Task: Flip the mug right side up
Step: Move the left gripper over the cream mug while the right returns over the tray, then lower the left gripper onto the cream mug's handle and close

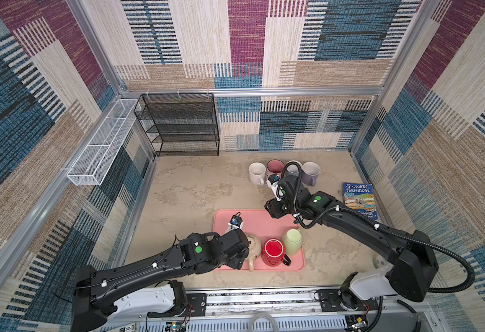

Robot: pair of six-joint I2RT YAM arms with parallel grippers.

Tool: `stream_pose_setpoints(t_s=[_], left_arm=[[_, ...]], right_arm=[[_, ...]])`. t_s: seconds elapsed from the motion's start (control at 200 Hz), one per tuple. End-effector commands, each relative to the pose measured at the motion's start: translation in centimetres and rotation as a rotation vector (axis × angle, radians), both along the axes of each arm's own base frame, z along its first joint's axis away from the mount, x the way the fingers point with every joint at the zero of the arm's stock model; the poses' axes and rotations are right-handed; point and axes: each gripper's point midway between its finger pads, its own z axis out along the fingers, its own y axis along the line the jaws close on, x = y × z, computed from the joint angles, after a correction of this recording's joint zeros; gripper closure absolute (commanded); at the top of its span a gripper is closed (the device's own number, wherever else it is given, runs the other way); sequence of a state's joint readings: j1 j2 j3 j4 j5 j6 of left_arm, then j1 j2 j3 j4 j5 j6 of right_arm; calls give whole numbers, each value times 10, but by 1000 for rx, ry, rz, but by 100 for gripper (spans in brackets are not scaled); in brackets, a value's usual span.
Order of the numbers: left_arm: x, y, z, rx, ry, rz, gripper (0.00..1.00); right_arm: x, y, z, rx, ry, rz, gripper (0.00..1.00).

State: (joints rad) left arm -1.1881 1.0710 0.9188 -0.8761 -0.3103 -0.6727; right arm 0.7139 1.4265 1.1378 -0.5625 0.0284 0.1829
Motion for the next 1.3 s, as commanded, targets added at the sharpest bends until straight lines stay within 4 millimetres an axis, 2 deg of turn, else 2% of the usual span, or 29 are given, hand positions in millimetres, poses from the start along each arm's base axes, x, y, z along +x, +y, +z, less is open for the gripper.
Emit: stream_pose_setpoints(t_s=[0.0, 0.386, 0.661, 0.952, 1.292], left_arm=[[0, -11, 0, -33, 3, 39, 25], [-13, -35, -20, -32, 71, 29, 37], [-21, -54, -42, -46, 126, 49, 34], [-22, -55, -65, 5, 160, 77, 36], [-17, -50, -81, 32, 166, 101, 50]], right_arm=[[5, 2, 9, 39, -39, -20, 39], [-2, -11, 2, 18, -49, -44, 38], [-6, -16, -2, 16, -53, -48, 38], [-8, -18, -7, 7, -50, -45, 38], [-7, -18, -10, 1, -50, -45, 37]])
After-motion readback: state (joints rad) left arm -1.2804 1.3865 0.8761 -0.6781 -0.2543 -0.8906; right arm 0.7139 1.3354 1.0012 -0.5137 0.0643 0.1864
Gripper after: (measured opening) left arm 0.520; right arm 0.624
